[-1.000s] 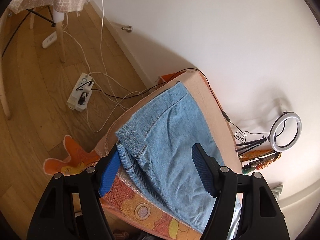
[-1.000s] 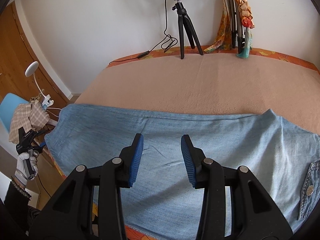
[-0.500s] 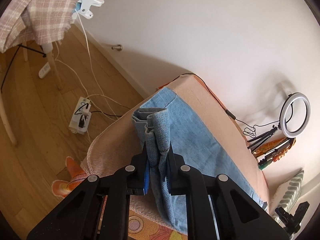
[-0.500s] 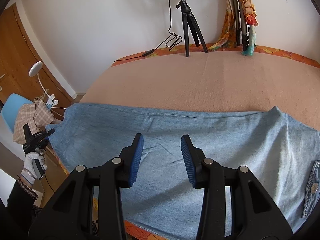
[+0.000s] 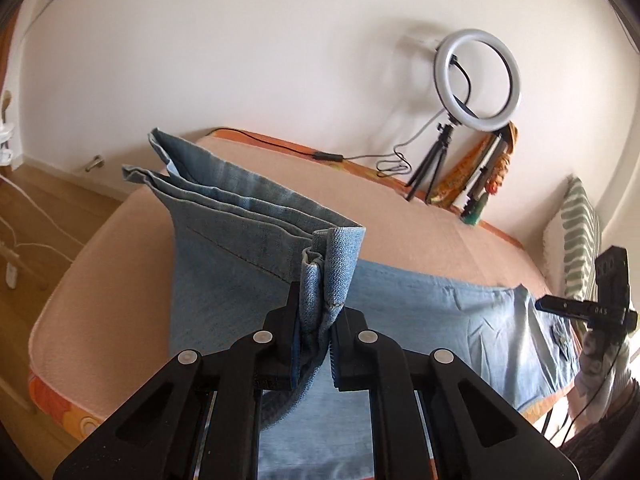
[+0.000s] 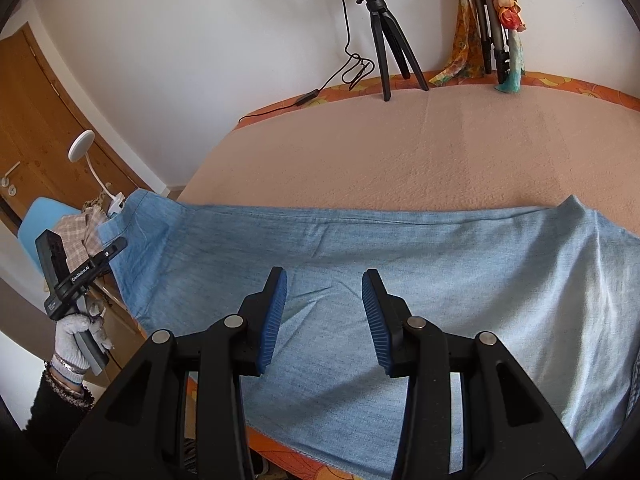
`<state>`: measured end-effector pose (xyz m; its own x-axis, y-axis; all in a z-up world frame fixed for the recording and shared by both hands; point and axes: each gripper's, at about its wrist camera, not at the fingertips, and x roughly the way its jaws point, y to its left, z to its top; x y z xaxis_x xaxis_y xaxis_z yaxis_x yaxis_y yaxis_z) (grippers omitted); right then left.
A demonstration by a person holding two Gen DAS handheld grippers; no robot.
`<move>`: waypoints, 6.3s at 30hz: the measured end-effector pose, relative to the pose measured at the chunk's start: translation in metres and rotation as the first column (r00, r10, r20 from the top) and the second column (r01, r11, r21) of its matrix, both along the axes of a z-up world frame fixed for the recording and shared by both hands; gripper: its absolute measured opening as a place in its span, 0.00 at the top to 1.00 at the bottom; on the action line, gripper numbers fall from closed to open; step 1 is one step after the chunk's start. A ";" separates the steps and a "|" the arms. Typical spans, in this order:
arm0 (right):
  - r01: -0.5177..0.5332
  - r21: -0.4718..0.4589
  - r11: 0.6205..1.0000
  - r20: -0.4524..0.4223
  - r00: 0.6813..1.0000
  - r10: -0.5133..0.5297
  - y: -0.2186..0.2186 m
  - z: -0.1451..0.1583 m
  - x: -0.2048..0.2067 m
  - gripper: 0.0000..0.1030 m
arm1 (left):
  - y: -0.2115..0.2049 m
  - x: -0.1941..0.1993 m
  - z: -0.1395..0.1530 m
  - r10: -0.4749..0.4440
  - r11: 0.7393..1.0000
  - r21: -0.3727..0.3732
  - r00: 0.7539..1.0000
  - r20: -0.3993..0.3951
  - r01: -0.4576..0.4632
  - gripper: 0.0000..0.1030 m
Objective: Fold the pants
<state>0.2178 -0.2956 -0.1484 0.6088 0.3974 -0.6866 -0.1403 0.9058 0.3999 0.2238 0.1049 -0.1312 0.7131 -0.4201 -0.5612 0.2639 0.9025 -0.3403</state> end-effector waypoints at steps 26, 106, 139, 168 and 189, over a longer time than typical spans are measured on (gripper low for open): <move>-0.427 -0.084 0.901 -0.103 0.903 0.418 0.228 0.011 0.129 0.41 | -0.131 -0.066 -0.042 -0.371 0.873 0.321 0.927 -0.049 0.367 0.91; 0.204 0.153 0.967 0.030 0.977 -0.211 -0.118 0.057 -0.004 0.92 | -0.341 -0.107 0.042 -0.746 0.666 0.050 0.663 0.064 0.744 0.91; 0.533 0.085 0.842 -0.067 0.846 -0.529 -0.340 -0.002 -0.084 0.96 | -0.549 -0.129 -0.037 -0.913 0.402 0.028 0.403 -0.068 0.915 0.91; 0.376 -0.029 0.926 0.047 0.926 -0.375 -0.225 0.041 -0.080 0.69 | -0.380 -0.104 0.030 -0.723 0.685 0.091 0.690 -0.039 0.723 0.54; -0.058 -0.163 0.985 -0.033 0.998 0.053 0.009 0.006 0.010 0.69 | -0.239 -0.029 -0.036 -0.344 0.915 0.153 0.920 -0.186 0.373 0.54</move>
<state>0.2274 -0.2868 -0.1423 0.5682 0.3103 -0.7621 -0.1825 0.9506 0.2510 0.1949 -0.1345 -0.1676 0.4340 -0.5119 -0.7414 0.5396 0.8067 -0.2411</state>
